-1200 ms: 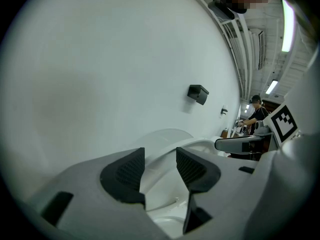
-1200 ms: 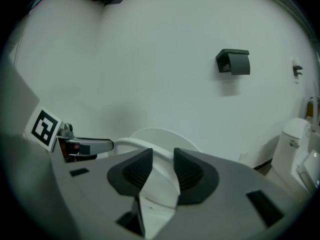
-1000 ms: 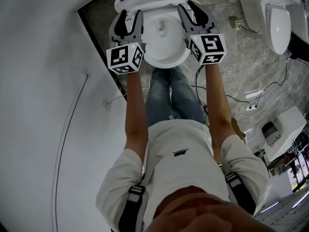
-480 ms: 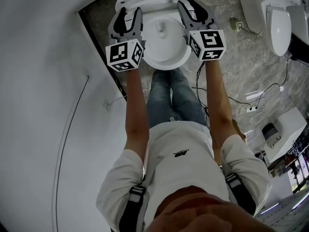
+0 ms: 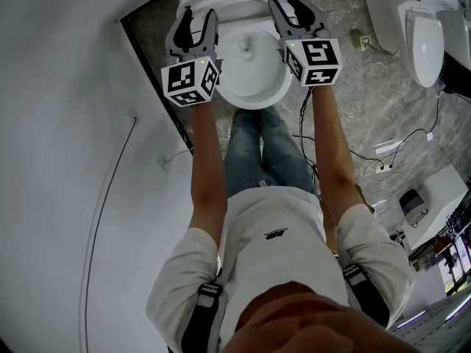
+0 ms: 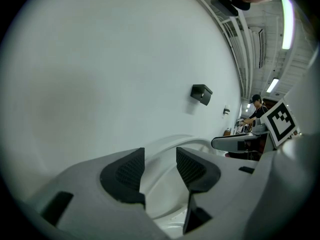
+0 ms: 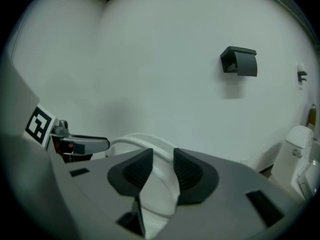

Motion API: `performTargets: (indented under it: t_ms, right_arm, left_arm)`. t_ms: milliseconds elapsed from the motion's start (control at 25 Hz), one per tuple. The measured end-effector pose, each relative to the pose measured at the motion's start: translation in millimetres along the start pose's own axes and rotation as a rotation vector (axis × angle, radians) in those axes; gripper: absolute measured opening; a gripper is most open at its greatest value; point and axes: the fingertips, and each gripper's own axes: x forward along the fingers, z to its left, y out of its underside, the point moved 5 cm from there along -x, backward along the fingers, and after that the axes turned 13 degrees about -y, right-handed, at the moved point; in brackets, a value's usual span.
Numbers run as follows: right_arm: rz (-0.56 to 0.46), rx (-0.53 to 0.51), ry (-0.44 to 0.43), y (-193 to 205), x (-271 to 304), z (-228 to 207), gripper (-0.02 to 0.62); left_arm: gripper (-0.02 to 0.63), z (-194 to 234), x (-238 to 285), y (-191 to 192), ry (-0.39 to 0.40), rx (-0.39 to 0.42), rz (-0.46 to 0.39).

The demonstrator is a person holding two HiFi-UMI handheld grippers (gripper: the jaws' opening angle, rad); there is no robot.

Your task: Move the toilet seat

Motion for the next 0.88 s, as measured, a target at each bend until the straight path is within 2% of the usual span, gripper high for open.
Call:
performTargets:
  t_ms: [360,560,880]
  right_arm:
    - [-0.007,-0.014,-0.001,-8.6,4.1,-3.5,0.146]
    - [-0.028,-0.040,-0.004,-12.7,-0.1,2.6,0.144]
    - [-0.031,-0.045,-0.010,-6.7,-14.9,9.4,0.080]
  left_arm:
    - [0.216,-6.4,0.4,-4.8,0.009,0.011,-0.006]
    - [0.204,-11.4,-1.9,-7.2,0.026,0.044,-0.001]
    - [0.138,-28.4,-10.2,-12.2,0.064,0.096,-0.012]
